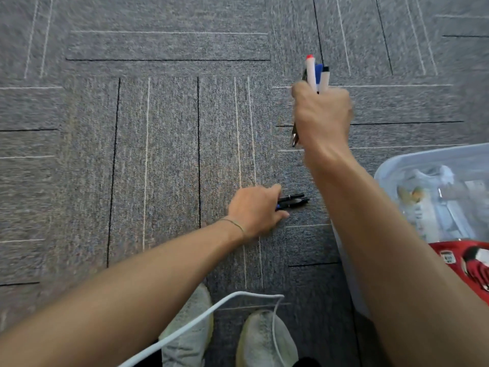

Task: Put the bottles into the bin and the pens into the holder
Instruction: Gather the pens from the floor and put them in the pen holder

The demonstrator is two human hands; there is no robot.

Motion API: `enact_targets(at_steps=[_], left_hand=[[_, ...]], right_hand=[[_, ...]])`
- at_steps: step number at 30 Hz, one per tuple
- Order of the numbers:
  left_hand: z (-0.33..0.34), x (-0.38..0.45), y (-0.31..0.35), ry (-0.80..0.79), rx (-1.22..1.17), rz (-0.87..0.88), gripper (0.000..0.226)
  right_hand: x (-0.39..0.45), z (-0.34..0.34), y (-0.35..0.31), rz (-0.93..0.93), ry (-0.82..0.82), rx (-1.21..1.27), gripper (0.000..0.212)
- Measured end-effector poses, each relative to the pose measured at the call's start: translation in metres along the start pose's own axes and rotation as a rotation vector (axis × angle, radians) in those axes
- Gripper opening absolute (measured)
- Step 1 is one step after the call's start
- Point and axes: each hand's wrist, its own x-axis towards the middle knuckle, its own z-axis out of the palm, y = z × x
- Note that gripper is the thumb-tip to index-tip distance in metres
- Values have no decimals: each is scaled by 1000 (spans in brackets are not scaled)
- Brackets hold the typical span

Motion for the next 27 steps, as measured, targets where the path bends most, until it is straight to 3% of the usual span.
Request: enact_targets(at_steps=[2,5,9,11,17,22,27], left_hand=[[5,7,5,-39,149,80,37],[3,10,10,-85,175,111,11],[-34,9,24,-31,-337,-213,14],[-63,7,34,45,-564,-283,23],[-177,-28,85,155,-753,-211,26],[-249,-82,132,201,-1010,-217,27],[-313,-147,202,198,-1046,-156,44]], right_hand=[[-1,-3,0,2,-35,52,32],[-7,-13,0,13,-106,84,40],[-22,-35,-4,82,-167,148,36],[-31,-51,-9,119,-193,188,31],[-70,-99,-42,273,-210,336,34],[-112,-155,-108,127,-195,332,37],[-166,-240,-170,79,-262,349,41]])
